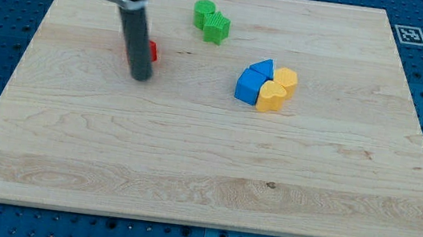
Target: Move the red blocks towards the top left
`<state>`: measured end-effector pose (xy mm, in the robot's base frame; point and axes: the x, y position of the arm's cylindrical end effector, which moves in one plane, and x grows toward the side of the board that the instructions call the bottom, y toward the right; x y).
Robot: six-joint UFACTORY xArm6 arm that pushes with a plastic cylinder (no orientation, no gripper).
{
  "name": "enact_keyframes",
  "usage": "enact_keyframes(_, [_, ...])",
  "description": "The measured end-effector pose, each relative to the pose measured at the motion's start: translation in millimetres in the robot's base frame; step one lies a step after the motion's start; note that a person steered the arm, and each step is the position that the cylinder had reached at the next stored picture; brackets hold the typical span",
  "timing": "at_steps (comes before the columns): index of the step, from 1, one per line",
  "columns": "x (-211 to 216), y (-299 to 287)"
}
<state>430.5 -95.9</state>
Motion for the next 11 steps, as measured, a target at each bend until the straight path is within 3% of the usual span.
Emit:
enact_keyframes(1, [-1, 50])
enact_keyframes(2, [-33, 45])
enact_keyframes(3, [-50, 22])
enact_keyframes(5, [-26, 11])
enact_keyframes(7, [-85, -36])
enact_keyframes(9, [-115, -59])
enact_keyframes(11, [-57, -16])
